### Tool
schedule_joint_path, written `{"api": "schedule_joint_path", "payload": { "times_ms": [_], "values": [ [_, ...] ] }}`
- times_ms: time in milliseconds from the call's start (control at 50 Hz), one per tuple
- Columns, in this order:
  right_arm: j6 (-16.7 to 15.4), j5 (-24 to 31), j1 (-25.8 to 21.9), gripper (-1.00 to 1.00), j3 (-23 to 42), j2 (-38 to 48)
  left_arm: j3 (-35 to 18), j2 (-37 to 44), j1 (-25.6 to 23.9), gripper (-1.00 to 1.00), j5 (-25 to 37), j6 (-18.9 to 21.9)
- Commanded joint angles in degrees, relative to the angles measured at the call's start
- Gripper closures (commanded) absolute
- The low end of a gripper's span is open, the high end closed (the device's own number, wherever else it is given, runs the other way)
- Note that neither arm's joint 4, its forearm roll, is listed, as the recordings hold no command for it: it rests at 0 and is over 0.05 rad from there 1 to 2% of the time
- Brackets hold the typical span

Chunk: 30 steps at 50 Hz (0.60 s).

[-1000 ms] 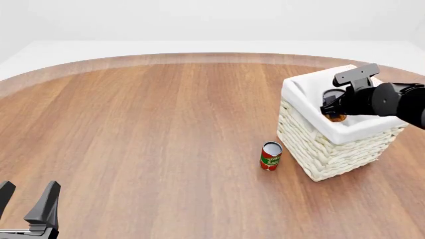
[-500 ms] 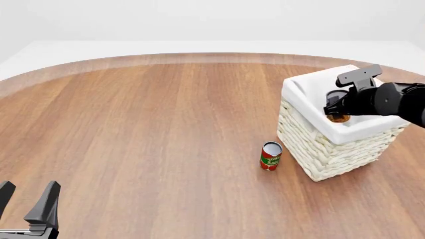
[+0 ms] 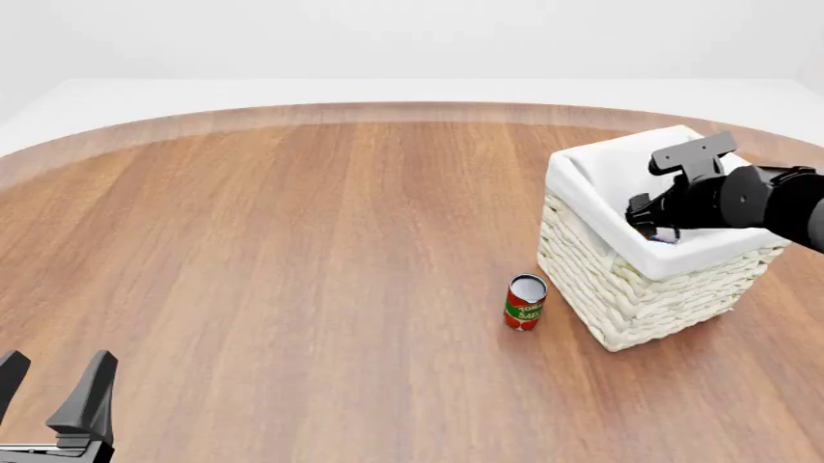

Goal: Pick up the alphabet soup and the cream cheese box, and put them in the basket.

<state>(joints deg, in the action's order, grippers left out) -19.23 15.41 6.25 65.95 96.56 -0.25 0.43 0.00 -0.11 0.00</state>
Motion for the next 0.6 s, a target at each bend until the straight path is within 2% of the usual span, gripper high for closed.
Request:
{"api": "schedule_joint_path", "payload": {
  "times_ms": [20,220,240,280,500,540,600],
  "values": [
    [0.78,-0.39,0.17,-1.00,-0.09,0.19,0.00,0.00,0.00,-1.00,0.00,0.00],
    [0.85,1.53,0.18,-1.00,1.61,-0.41,0.00,0.00,0.00,-1.00,0.00,0.00],
    [0.86,0.24,0.19,-1.00,0.72,-0.02,0.00,0.00,0.00,-1.00,0.00,0.00],
    [0.83,1.59,0.11,-1.00,1.53,-0.64,0.00,0.00,0.00,-1.00,0.00,0.00],
    [0.67,1.05,0.51,-1.00,1.16,-1.79,0.00,0.00,0.00,-1.00,0.00,0.00],
    [0.57,2.56,0.44,-1.00,2.06,-2.54,0.00,0.00,0.00,-1.00,0.00,0.00],
    [0.59,1.38,0.41,-1.00,0.90,-2.70,0.00,0.00,0.00,-1.00,0.00,0.00]
  ]
}}
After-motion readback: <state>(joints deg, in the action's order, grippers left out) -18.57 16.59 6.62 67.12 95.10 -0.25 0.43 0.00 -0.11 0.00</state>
